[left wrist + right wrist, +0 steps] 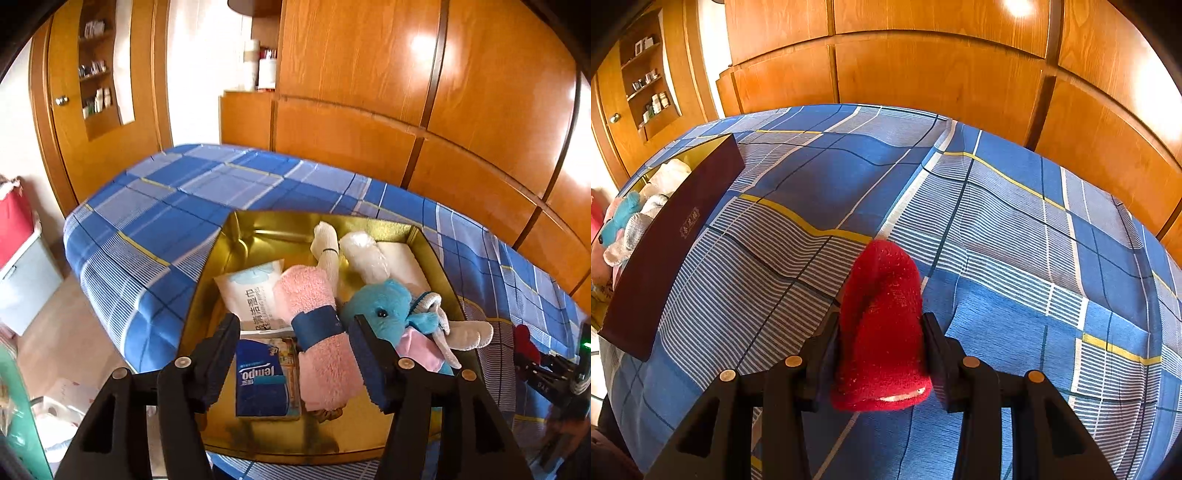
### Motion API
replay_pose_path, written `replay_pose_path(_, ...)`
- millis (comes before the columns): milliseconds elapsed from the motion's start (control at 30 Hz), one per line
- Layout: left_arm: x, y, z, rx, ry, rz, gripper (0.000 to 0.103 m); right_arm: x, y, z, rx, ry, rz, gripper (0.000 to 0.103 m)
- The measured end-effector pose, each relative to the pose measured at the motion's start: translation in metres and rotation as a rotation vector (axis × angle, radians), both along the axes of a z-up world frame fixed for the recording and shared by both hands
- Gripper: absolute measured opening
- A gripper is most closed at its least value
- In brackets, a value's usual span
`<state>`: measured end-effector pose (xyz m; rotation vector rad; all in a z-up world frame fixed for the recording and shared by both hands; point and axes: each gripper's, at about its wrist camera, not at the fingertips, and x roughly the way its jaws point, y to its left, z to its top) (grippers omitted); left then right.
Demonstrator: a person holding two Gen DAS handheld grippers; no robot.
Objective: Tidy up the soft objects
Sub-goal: 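Lower the pink towel into the tray and open the left tool, then carry the red knit hat into the tray and open the right tool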
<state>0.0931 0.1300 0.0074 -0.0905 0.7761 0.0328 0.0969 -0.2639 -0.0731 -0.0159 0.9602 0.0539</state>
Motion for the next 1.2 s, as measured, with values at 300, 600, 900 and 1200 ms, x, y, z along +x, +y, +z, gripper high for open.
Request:
replay_pose_path(300,-0.011,0.007,0.005,-0.006,-0.033,0.005,0.062,0.001,0.005,0.0,-0.027,0.009,-0.029,0.041)
replay_pose_path(600,-0.014,0.017,0.005,-0.021,-0.041,0.018,0.062,0.007,0.01,0.01,-0.002,0.047,-0.088,0.033)
replay_pose_path(900,-0.016,0.026,0.003,-0.037,-0.035,0.034,0.062,0.018,0.05,0.049,0.059,-0.027,-0.002,0.033)
replay_pose_path(1200,-0.019,0.037,0.003,-0.045,-0.036,0.063,0.063,0.036,0.136,0.095,0.126,-0.103,0.212,0.033)
